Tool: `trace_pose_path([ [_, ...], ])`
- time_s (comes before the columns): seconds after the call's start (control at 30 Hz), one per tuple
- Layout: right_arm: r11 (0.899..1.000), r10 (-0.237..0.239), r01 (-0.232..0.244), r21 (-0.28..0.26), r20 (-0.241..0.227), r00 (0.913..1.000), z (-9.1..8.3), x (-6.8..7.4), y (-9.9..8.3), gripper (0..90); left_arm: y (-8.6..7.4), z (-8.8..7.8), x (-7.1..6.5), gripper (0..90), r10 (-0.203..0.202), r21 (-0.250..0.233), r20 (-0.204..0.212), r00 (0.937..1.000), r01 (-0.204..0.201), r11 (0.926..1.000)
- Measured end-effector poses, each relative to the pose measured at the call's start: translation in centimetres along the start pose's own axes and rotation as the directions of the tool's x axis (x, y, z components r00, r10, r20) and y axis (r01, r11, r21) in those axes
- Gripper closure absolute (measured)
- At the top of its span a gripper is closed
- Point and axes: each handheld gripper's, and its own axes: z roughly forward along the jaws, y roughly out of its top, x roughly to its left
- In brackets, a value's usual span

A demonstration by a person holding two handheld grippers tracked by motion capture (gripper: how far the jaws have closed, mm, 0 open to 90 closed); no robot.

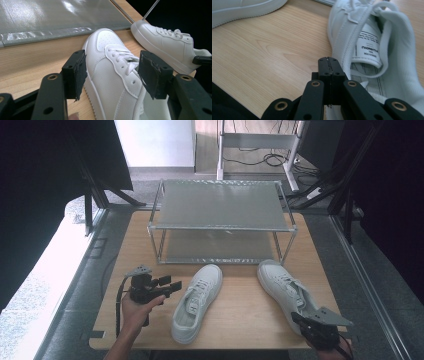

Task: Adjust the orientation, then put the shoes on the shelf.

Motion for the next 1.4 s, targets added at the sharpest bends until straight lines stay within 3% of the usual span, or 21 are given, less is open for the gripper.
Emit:
trace_pose_path([
  [0.17,1.000,-0.014,0.014,-0.015,-0.034,0.9993,0.0,0.0,-0.1,90.0,0.1,-0.1,-0.3,39.7,0.004,-0.007,0.004,1.0000,-0.004,1.0000],
  [0.23,0.999,-0.016,0.014,-0.037,-0.057,0.9983,0.0,0.0,0.3,87.3,0.2,-0.1,-0.4,39.7,0.012,-0.007,0.001,0.9999,-0.011,0.9999],
  [0.27,0.997,-0.014,0.009,-0.074,-0.074,0.9972,-0.3,-0.1,0.9,84.4,0.3,-0.1,-0.4,39.7,0.014,-0.009,0.002,0.9999,-0.014,0.9999],
  [0.37,0.995,-0.017,0.008,-0.104,-0.081,0.9966,-0.5,-0.3,1.7,81.2,0.4,-0.1,-0.6,40.0,0.022,-0.011,0.002,0.9998,-0.022,0.9997],
  [0.63,0.980,-0.050,0.030,-0.195,-0.098,0.9939,-0.4,-1.8,6.9,67.4,1.0,-0.3,-1.0,40.5,0.044,-0.013,0.004,0.9990,-0.044,0.9989],
  [0.83,0.978,-0.032,0.008,-0.209,-0.113,0.9931,0.9,-3.2,9.3,63.3,1.2,-0.3,-1.2,41.2,0.054,-0.008,-0.001,0.9985,-0.054,0.9985],
  [1.0,0.973,0.005,-0.032,-0.231,-0.117,0.9931,1.5,-3.7,9.2,61.5,1.3,-0.1,-1.4,43.1,0.057,0.002,-0.002,0.9984,-0.057,0.9984],
  [1.23,0.974,0.040,-0.064,-0.219,-0.113,0.9928,1.5,-4.3,8.3,60.7,1.3,0.1,-1.9,46.1,0.073,0.021,-0.003,0.9974,-0.073,0.9972],
  [1.4,0.970,0.067,-0.090,-0.226,-0.110,0.9917,1.2,-4.9,7.9,60.4,1.0,1.2,-2.5,47.0,0.103,0.069,-0.006,0.9946,-0.103,0.9923],
])
